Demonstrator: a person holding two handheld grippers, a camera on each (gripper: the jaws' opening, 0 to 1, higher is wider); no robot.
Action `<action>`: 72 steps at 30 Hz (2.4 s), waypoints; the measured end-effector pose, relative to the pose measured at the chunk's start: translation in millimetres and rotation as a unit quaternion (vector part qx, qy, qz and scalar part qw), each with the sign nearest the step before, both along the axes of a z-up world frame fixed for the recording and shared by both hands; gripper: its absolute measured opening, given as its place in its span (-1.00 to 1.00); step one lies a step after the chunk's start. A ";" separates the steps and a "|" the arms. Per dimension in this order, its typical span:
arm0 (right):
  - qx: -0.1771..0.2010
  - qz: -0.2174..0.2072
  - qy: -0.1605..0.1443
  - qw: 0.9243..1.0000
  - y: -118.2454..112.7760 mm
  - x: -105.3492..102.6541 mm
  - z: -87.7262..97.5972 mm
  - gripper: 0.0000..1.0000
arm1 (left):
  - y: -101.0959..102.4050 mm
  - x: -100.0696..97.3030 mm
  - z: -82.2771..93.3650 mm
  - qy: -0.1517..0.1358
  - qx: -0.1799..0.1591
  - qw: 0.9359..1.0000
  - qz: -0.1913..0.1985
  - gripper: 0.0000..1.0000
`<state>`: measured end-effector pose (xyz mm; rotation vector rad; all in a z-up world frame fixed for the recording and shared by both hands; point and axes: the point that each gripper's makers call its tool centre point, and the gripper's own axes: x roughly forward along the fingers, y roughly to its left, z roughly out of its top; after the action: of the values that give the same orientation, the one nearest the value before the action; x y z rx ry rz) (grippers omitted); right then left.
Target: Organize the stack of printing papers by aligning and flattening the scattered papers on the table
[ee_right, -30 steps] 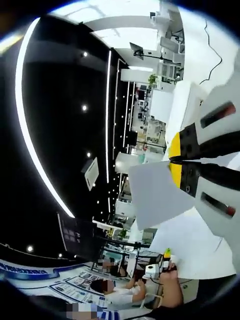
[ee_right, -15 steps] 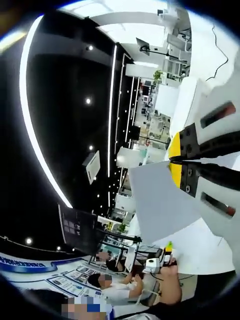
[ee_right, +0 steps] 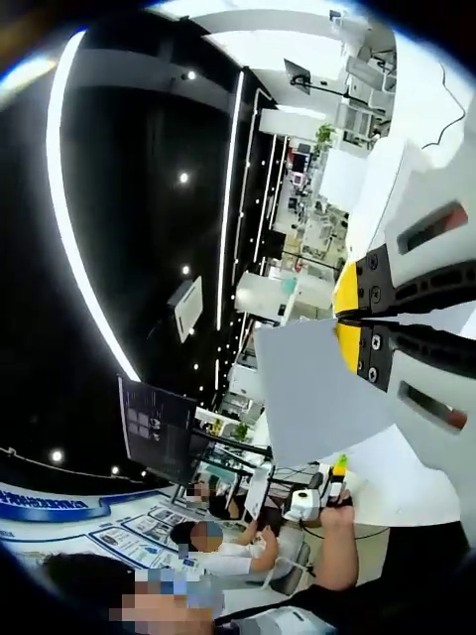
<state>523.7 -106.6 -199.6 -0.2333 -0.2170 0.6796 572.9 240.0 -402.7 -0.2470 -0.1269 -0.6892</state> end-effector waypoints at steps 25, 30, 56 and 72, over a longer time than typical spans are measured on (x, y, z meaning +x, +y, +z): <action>0.023 0.087 0.042 0.995 43.3 -29.8 3.7 -1.00 | -0.3 0.0 -0.4 0.003 0.002 1.000 -0.001 -0.87; 0.015 0.099 0.045 0.994 53.4 -38.6 1.8 -1.00 | -0.4 0.2 -0.5 0.003 0.003 1.000 0.000 -0.87; -0.006 0.115 0.166 0.979 106.1 48.7 -82.2 -1.00 | -1.8 0.3 -1.6 0.005 0.007 1.000 -0.003 -0.87; -0.033 0.090 0.171 0.981 102.5 76.4 -110.2 -1.00 | -3.2 0.3 -2.2 0.006 0.009 1.000 -0.005 -0.87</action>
<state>600.1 -4.1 -309.8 -0.1574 0.1150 0.8949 573.2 236.8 -404.8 -0.2339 -0.1084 -0.6979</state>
